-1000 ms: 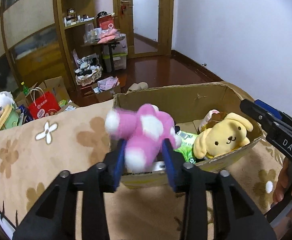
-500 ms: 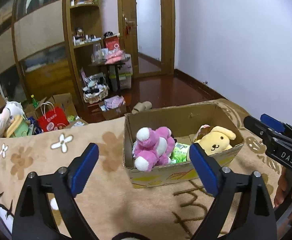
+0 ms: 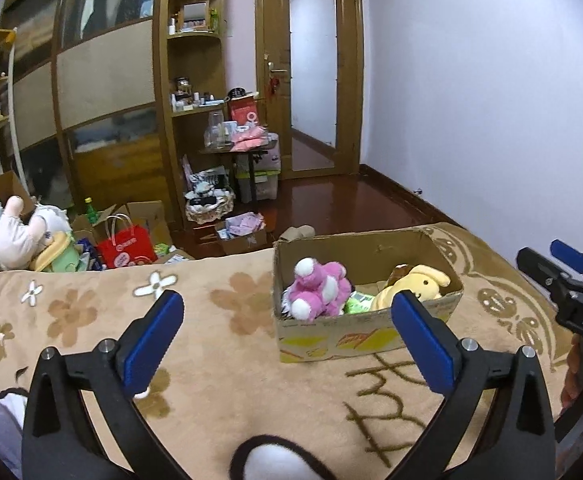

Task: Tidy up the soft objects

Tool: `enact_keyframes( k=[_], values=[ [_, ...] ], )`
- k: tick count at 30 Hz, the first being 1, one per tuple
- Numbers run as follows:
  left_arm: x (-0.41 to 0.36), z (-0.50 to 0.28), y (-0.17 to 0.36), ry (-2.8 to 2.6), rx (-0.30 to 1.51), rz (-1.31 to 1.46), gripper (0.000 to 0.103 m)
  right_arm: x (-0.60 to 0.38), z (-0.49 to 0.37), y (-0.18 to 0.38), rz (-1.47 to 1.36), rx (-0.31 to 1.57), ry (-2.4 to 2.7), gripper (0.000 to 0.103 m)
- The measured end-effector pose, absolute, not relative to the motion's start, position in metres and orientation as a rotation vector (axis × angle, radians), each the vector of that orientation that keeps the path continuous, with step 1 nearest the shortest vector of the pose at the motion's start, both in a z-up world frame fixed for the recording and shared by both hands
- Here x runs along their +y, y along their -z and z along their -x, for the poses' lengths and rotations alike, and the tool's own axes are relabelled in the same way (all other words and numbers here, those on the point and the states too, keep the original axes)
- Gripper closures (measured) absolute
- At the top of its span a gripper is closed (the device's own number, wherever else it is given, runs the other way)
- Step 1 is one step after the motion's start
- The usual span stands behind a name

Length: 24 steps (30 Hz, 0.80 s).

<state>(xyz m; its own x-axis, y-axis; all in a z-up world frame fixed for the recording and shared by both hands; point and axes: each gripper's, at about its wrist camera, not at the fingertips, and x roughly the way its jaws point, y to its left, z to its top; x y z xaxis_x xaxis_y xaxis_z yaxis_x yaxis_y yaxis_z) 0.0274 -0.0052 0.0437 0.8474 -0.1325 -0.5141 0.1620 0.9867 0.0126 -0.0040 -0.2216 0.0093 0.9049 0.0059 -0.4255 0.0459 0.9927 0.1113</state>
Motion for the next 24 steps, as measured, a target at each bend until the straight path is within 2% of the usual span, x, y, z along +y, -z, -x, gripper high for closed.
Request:
enact_keyframes(
  k=[12, 24],
  values=[
    [0.001, 0.002, -0.046, 0.126, 0.528, -0.071, 0.001, -0.222, 0.036, -0.007, -0.115, 0.443, 0.016, 0.0],
    [0.008, -0.006, -0.044, 0.08, 0.554, -0.079, 0.001, -0.222, 0.031, 0.007, -0.126, 0.491, 0.036, 0.0]
  ],
)
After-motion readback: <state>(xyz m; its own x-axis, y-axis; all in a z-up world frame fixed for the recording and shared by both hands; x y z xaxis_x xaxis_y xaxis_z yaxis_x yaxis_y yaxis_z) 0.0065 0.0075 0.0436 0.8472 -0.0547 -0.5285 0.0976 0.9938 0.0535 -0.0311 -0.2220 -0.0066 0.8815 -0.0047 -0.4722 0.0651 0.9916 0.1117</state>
